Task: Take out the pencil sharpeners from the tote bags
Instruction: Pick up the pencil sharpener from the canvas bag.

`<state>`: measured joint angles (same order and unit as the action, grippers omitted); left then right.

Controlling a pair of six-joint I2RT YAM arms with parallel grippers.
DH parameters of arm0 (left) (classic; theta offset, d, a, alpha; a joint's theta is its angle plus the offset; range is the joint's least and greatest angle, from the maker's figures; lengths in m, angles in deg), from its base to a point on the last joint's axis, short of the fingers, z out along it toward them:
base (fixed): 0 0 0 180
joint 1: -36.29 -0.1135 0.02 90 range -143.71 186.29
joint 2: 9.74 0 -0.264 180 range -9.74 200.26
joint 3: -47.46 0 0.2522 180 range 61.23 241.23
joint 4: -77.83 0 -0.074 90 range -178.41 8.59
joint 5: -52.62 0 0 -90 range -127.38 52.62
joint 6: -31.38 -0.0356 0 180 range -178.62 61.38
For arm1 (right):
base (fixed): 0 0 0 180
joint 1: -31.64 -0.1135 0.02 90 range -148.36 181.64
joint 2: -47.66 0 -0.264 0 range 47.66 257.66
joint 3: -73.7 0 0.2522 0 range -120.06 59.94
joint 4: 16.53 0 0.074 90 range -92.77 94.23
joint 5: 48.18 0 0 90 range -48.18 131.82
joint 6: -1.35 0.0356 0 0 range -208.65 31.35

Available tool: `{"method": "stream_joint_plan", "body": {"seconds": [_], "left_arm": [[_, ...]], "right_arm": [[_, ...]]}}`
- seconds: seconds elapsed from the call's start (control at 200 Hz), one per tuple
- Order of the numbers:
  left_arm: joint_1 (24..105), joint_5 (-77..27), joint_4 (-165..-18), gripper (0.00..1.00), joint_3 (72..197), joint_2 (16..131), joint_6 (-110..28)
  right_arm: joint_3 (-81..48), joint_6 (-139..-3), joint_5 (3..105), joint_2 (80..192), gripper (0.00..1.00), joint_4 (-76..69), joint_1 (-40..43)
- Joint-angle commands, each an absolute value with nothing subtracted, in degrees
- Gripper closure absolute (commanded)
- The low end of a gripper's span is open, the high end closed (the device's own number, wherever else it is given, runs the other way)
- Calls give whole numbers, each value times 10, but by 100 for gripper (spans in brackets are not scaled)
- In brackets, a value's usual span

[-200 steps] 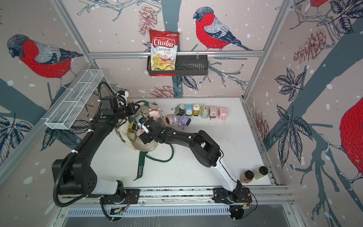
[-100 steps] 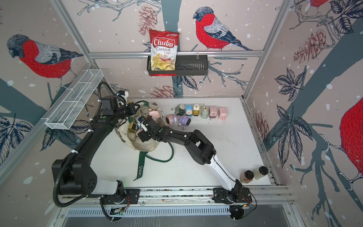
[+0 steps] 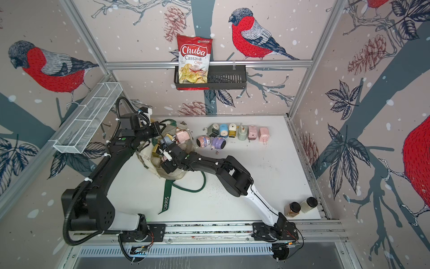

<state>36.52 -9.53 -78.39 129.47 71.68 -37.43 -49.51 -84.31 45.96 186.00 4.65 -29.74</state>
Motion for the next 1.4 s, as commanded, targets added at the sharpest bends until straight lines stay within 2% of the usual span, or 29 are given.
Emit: {"method": "stream_joint_plan", "body": {"seconds": [0.0,0.16,0.38,0.525,0.856,1.396], "left_arm": [[368,-75,-816,100,1296,714,-366],[368,-77,-816,100,1296,714,-366],[368,-76,-816,100,1297,716,-367],[368,-76,-815,100,1297,717,-366],[367,-76,-815,100,1298,718,-366],[368,-80,-812,100,1297,720,-366]], "right_arm": [[-513,-839,428,1872,16,71,-295],[-538,-836,393,1891,20,91,-296],[-541,-833,404,1892,25,87,-298],[-542,-838,418,1890,38,86,-299],[-488,-868,413,1837,43,61,-311],[-357,-912,373,1718,43,12,-321]]}}
